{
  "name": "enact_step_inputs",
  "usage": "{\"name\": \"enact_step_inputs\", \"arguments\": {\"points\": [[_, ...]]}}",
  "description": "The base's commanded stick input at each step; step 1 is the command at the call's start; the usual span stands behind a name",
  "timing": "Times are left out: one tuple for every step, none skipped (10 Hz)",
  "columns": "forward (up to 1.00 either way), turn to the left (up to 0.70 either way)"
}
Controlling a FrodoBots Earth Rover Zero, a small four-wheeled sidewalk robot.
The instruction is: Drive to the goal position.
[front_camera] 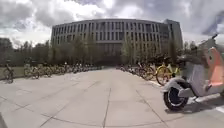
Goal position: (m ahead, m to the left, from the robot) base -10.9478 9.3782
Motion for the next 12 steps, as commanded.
{"name": "enact_step_inputs", "arguments": {"points": [[0.0, 0.0], [0.0, 0.0], [0.0, 0.0], [0.0, 0.0], [0.0, 0.14], [0.0, 0.57], [0.0, 0.7], [0.0, 0.7], [0.0, 0.7], [0.0, 0.69], [0.0, 0.69], [0.0, 0.7]]}}
